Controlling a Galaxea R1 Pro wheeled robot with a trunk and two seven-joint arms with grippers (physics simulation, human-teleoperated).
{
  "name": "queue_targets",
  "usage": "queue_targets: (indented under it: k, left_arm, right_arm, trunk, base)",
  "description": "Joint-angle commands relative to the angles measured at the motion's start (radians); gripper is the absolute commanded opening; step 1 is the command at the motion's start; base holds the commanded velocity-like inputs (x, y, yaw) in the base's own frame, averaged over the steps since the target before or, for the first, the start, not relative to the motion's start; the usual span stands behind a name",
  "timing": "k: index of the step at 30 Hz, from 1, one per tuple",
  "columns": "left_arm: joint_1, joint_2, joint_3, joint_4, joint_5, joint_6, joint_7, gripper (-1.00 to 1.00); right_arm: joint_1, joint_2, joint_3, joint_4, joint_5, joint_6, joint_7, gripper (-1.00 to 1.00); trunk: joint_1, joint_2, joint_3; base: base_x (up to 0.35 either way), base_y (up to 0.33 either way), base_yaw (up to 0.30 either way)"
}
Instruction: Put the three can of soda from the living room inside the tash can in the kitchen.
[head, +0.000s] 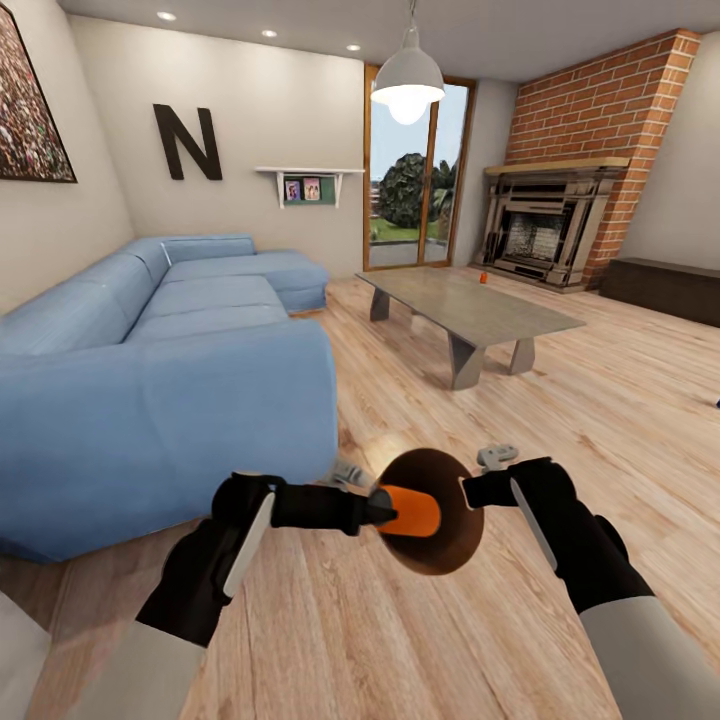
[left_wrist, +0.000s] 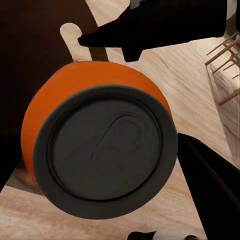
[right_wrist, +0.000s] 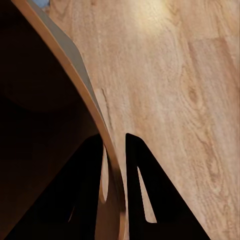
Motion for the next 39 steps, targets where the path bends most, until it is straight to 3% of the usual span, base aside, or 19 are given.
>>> queue_targets:
  k: [1,8,14,21,24,29,39]
  left_arm:
    - [0.0,-0.002,-0.003,0.001,-0.001,-0.001,0.001,-1.0]
    - [0.0,-0.015,-0.019,0.006,-0.002,-0.004,0.005,-1.0]
    - [0.0,-0.018,-0.02,0.012,-0.003,-0.015,0.021,-1.0]
    - [0.0,-0.03,-0.027,0.065,-0.003,-0.067,0.105,-1.0]
    - [-0.001,-0.032,-0.03,0.108,-0.003,-0.113,0.173,-1.0]
    - [-0.001,-0.033,-0.083,0.126,-0.003,-0.135,0.277,-1.0]
    - [0.0,-0.037,-0.099,0.138,-0.002,-0.145,0.371,-1.0]
  right_arm:
    - [0.0,0.0,0.004,-0.001,-0.024,0.002,0.003,-1.0]
    - [0.0,0.018,0.037,-0.001,-0.017,0.002,0.002,-1.0]
    - [0.001,0.049,0.046,-0.001,0.025,0.002,0.002,-1.0]
    - [0.001,0.068,0.061,-0.008,0.034,0.002,0.002,-1.0]
    - [0.001,0.07,0.066,-0.026,0.034,0.002,0.002,-1.0]
    - [0.001,0.073,0.067,-0.033,0.035,0.002,0.002,-1.0]
    - [0.001,0.088,0.067,-0.033,0.035,0.002,0.002,-1.0]
  trunk:
    - [0.0,0.0,0.0]
    - [0.0,0.0,0.0]
    - [0.0,0.0,0.0]
    - [0.0,0.0,0.0]
    - [0.0,0.0,0.0]
    - [0.0,0.0,0.0]
    - [0.0,0.0,0.0]
  base:
    - [0.0,0.0,0.0]
    - [0.0,0.0,0.0]
    - [0.0,0.0,0.0]
    - [0.0,0.0,0.0]
    - [0.0,0.0,0.0]
    - [0.0,0.0,0.0]
    - [0.0,0.0,0.0]
